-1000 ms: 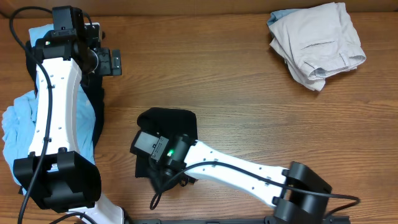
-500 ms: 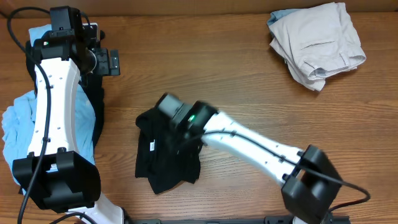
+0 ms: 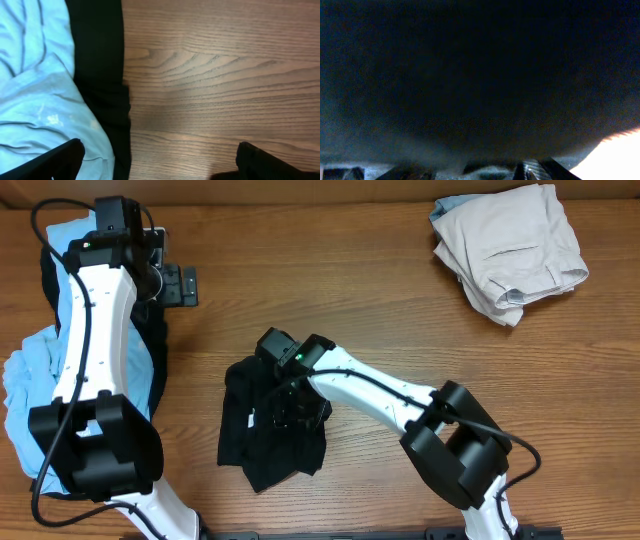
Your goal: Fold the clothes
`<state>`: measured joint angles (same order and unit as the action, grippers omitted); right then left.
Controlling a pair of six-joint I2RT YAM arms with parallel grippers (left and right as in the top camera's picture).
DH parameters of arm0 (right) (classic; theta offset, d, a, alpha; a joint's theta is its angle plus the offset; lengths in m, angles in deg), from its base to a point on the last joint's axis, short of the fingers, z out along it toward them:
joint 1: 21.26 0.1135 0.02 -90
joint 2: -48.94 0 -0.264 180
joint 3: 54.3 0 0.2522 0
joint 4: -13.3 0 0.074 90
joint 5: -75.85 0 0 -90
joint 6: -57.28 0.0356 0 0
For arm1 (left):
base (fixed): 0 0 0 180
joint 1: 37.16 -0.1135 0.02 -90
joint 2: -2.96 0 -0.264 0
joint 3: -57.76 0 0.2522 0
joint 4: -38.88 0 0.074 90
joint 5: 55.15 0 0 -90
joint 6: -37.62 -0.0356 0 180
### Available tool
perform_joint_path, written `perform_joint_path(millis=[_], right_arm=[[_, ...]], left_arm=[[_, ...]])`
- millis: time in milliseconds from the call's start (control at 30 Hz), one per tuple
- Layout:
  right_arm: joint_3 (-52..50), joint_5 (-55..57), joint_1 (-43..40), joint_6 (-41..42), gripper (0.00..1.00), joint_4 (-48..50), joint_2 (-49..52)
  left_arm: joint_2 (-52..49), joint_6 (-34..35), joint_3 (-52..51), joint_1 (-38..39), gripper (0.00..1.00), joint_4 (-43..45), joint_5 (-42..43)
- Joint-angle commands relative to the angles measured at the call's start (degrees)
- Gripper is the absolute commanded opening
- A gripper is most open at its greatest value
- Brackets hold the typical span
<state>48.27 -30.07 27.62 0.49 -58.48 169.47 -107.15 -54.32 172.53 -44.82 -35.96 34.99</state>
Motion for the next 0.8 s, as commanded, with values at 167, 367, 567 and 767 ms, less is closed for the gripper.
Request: perform_joint_path(millis=[167,367,567,767], right_arm=[[-0.2,2.2,-10.1,0.8,0.56,-2.9,1.7],[0.3,6.4,-22.5,-8.6,0.56,-5.4,1.6],[8.1,6.3,-28.1,-15.5,0.54,-11.7,-0.5],[15.8,6.5,-23.5,-13.6,0.53,-13.7,-5.0]], left_arm=[[-3.0,-1.1,1.0,-0.6,1.00,-0.9,-0.6],[-3.0,-1.1,1.0,-0.6,1.00,-1.0,-0.6],[-3.0,-1.1,1.0,-0.6,1.00,-1.0,-0.5],[-3.0,-1.1,1.0,-0.6,1.00,-0.8,-0.5]])
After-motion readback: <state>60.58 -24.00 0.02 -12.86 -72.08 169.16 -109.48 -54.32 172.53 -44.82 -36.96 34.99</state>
